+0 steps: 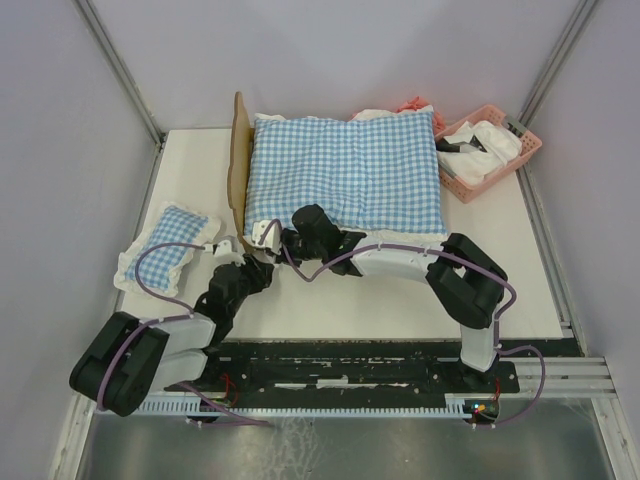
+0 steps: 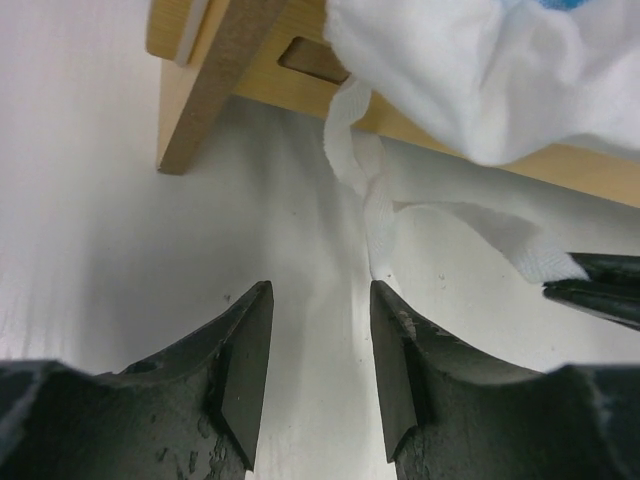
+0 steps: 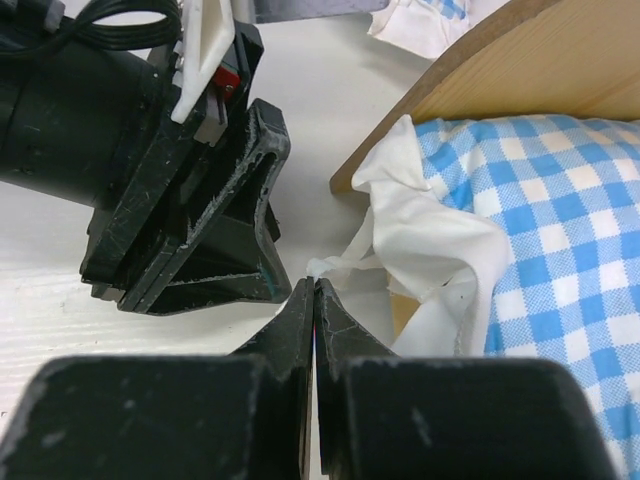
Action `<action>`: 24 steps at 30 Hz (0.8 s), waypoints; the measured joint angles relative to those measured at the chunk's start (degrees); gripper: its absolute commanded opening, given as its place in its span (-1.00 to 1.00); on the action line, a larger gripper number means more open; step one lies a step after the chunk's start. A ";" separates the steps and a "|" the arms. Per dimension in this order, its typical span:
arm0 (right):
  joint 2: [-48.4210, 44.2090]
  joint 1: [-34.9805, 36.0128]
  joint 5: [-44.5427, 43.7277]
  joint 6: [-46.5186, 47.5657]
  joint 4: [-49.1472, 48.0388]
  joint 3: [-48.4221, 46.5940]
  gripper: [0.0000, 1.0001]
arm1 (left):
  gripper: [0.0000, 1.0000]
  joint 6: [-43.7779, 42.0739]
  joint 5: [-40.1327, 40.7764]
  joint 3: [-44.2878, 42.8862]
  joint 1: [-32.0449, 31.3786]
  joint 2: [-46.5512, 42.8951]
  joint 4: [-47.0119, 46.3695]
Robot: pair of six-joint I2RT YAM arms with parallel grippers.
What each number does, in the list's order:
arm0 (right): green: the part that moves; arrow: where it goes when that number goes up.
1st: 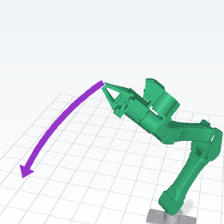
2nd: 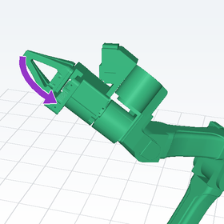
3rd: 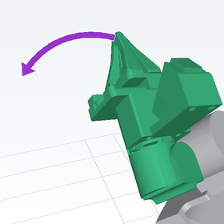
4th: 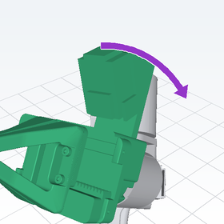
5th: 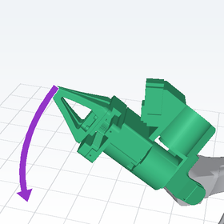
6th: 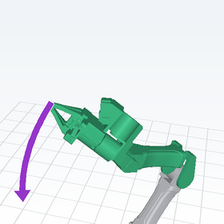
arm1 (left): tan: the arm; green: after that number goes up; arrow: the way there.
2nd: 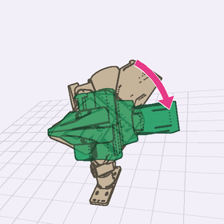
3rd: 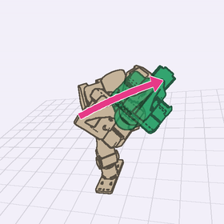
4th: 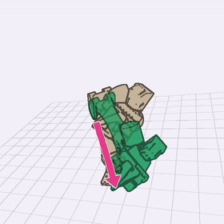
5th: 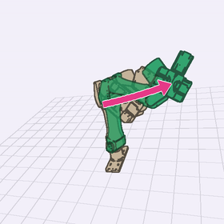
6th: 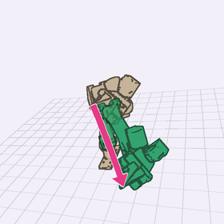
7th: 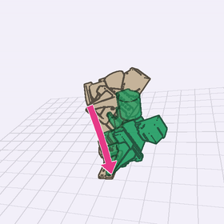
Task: Set up the pet bed
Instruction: Tie the ropes to the bed frame.
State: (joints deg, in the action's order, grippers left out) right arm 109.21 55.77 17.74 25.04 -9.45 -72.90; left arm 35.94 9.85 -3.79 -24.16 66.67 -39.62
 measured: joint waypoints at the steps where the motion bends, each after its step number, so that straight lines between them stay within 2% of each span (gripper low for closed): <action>1: 0.00 0.00 0.11 -0.15 0.02 0.15 -0.96 | 0.02 0.00 -0.11 0.00 -0.11 0.57 -0.68; 8: 0.00 0.00 0.26 -0.39 0.02 0.79 -0.96 | 0.00 0.55 -2.05 -0.02 -0.50 0.33 -1.70; 12: 0.00 0.00 0.26 -0.59 -0.02 0.79 -0.96 | -0.01 3.41 -0.07 0.17 -0.72 -8.02 4.33; 14: 0.00 0.00 0.26 -0.76 -0.02 0.79 -0.96 | 0.00 5.79 2.10 1.16 -0.72 -16.26 8.00; 17: 0.00 0.00 0.24 -0.90 -0.20 0.79 -0.96 | 0.00 6.69 2.49 1.51 -0.72 -20.24 9.99; 24: 0.00 0.00 0.26 -1.38 -0.42 0.79 -0.96 | 0.01 7.91 2.08 1.51 -0.72 -19.32 11.21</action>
State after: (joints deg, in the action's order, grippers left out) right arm 109.21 55.77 18.00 23.66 -9.87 -72.12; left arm 43.86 11.92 -2.28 -24.88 47.35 -28.40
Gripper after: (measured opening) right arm 0.024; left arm 0.503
